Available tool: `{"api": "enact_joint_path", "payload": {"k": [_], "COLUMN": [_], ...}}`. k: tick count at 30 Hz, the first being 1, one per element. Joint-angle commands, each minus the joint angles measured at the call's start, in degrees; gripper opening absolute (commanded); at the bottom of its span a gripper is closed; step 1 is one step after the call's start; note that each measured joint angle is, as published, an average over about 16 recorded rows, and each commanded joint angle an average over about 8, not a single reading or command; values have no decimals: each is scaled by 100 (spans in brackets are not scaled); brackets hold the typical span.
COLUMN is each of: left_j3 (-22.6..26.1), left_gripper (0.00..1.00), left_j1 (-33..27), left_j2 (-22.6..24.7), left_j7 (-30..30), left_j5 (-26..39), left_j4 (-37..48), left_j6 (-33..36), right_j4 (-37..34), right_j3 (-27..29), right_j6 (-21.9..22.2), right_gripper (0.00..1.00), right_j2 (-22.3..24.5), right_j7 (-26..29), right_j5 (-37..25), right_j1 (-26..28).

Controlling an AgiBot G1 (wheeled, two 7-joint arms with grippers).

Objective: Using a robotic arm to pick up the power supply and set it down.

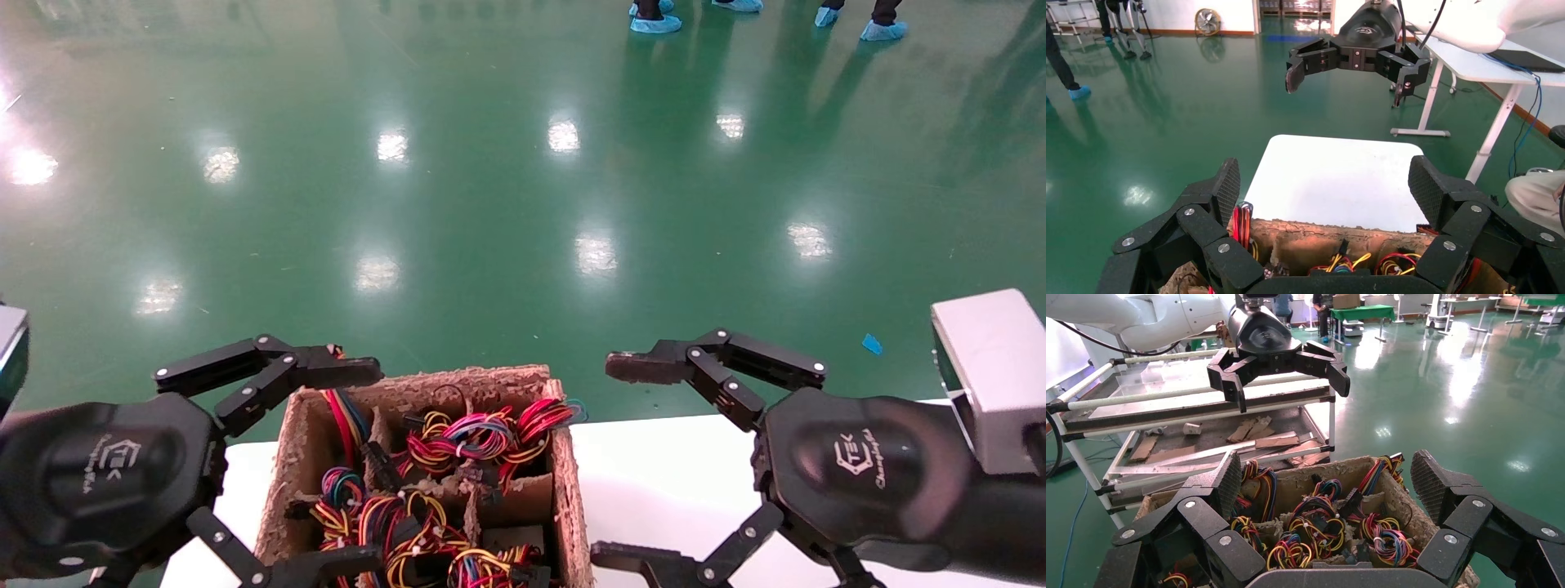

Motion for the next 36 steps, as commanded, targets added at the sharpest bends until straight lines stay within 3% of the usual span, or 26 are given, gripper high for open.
{"api": "enact_joint_path", "payload": {"k": [1,36], "left_j3": [0,0], "left_gripper": [100,100], "left_j1": [0,0], "left_j2": [0,0], "left_j7": [0,0], "left_j5": [0,0], "left_j4": [0,0], "left_j6": [0,0], "right_j4": [0,0], "right_j3": [0,0], "right_j6": [0,0], "right_gripper": [100,100], "right_j2": [0,0], "right_j7": [0,0], "right_j5": [0,0], "right_j1": [0,0]}}
